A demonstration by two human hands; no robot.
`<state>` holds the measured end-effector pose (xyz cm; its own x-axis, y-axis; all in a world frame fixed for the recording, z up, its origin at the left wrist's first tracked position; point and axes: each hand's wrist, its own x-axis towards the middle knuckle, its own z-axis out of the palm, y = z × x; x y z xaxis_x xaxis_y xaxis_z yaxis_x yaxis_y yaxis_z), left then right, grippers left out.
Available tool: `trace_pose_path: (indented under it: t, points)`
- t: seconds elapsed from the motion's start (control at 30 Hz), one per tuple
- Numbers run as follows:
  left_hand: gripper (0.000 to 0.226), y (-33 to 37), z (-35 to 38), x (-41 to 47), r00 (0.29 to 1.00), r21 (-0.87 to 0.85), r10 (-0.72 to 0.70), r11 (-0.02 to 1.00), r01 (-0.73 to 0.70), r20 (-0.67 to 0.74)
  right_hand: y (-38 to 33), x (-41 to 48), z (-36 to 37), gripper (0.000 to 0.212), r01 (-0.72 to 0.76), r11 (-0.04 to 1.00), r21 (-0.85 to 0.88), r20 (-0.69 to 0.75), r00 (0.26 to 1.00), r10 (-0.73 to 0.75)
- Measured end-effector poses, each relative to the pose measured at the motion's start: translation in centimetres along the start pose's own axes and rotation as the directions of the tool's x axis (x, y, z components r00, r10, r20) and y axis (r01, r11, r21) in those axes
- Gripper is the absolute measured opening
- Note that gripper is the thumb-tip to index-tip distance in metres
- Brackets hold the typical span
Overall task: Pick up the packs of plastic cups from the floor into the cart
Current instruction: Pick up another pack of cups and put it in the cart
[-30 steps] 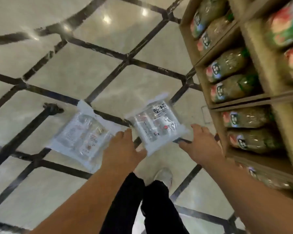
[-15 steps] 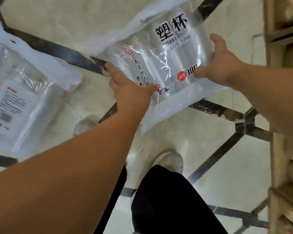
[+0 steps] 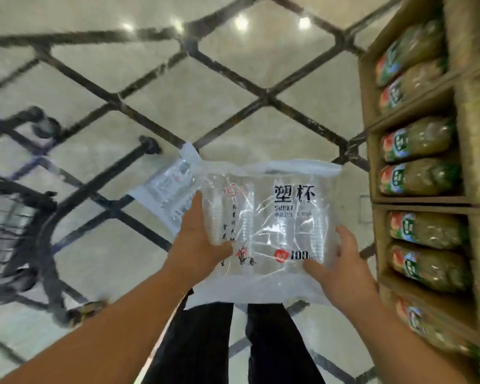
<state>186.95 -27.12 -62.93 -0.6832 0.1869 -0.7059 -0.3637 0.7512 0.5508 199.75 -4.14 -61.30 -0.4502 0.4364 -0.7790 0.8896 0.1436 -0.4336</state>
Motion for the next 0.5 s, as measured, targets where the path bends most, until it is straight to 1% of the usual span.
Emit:
trace_pose_path:
  t: [0.07,0.13,0.2,0.3,0.37,0.43,0.5]
  points:
    - [0.12,2.4,-5.2,-7.1,0.999,-0.025,-0.005,1.0,0.004,-0.041,-4.3,-7.7,-2.1,0.092,0.057,0.998,-0.005,0.017,0.998,-0.057]
    - [0.121,4.2,-9.4,-13.5,0.995,-0.066,0.009,0.998,-0.015,-0.102,-8.3,-14.3,-4.1,0.089,0.154,0.986,-0.055,0.024,0.988,-0.153]
    - [0.121,5.7,-13.2,-19.4,0.985,-0.084,0.019,0.996,-0.033,-0.17,-11.9,-19.7,-5.4,0.083,0.281,0.951,-0.131,0.048,0.96,-0.277]
    - [0.11,6.7,-18.5,-26.6,0.953,-0.172,0.054,0.979,-0.11,-0.3,-17.0,-26.3,-5.5,0.077,0.431,0.874,-0.223,0.121,0.902,-0.414]
    - [0.107,6.3,-22.0,-31.3,0.921,-0.194,0.049,0.972,-0.133,-0.387,-20.3,-30.2,-4.3,0.078,0.522,0.802,-0.291,0.173,0.853,-0.492]
    - [0.098,4.8,-25.2,-35.4,0.869,-0.179,0.075,0.966,-0.184,-0.489,-23.0,-33.5,-2.4,0.079,0.608,0.729,-0.314,0.225,0.794,-0.566]
    - [0.1,2.6,-28.2,-38.9,0.817,-0.159,0.08,0.966,-0.206,-0.572,-25.2,-36.5,0.1,0.083,0.661,0.683,-0.309,0.285,0.75,-0.597]
